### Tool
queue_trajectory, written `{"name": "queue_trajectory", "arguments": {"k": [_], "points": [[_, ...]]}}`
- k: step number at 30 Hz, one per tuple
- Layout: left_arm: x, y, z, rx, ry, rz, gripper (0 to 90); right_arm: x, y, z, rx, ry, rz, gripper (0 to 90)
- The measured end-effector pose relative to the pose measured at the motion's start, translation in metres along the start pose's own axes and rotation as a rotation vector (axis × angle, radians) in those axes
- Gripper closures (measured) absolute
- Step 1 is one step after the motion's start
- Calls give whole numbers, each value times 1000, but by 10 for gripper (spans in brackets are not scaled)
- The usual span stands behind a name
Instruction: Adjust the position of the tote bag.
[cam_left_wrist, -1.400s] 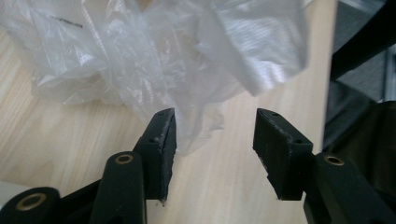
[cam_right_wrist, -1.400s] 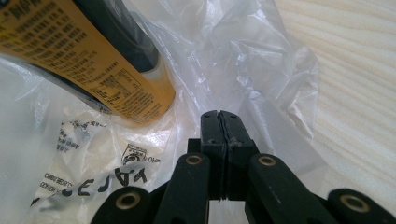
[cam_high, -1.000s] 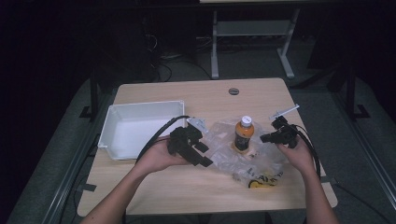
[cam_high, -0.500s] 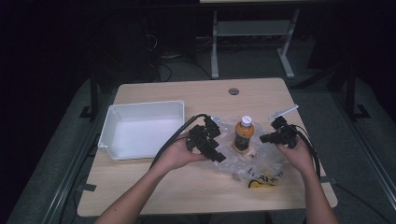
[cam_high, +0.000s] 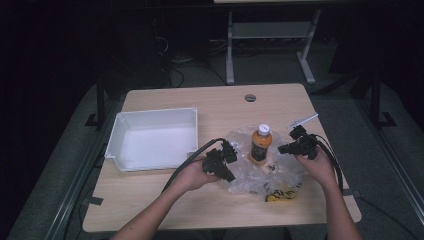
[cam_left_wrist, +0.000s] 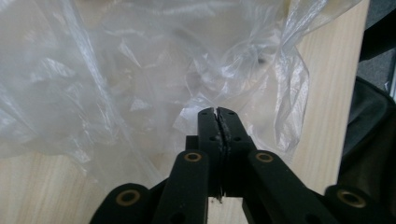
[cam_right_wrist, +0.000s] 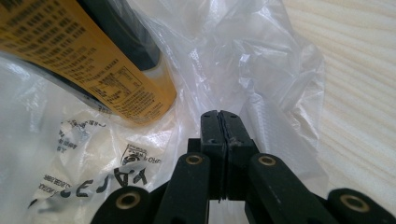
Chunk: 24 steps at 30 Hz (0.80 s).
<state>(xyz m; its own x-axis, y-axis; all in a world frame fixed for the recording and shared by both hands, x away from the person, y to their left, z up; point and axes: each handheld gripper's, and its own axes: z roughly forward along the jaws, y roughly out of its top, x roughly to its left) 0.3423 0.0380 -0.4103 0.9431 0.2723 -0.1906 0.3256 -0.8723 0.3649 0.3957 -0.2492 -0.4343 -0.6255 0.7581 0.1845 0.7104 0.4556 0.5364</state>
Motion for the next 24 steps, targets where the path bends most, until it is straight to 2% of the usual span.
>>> {"name": "queue_trajectory", "arguments": {"k": [8, 11, 17, 19, 24], "points": [[1, -10, 14, 25, 2, -10, 900, -1, -1, 1, 3, -1, 0, 887], [3, -14, 16, 22, -6, -24, 900, 0, -2, 1, 2, -3, 4, 887], [6, -19, 17, 36, 9, -27, 900, -4, -5, 3, 8, 2, 10, 887], [6, -20, 17, 24, 12, -29, 896, -4, -6, 3, 9, 2, 19, 882], [7, -20, 4, -26, -1, -40, 836, 1, -4, -4, -23, 0, -1, 815]]}}
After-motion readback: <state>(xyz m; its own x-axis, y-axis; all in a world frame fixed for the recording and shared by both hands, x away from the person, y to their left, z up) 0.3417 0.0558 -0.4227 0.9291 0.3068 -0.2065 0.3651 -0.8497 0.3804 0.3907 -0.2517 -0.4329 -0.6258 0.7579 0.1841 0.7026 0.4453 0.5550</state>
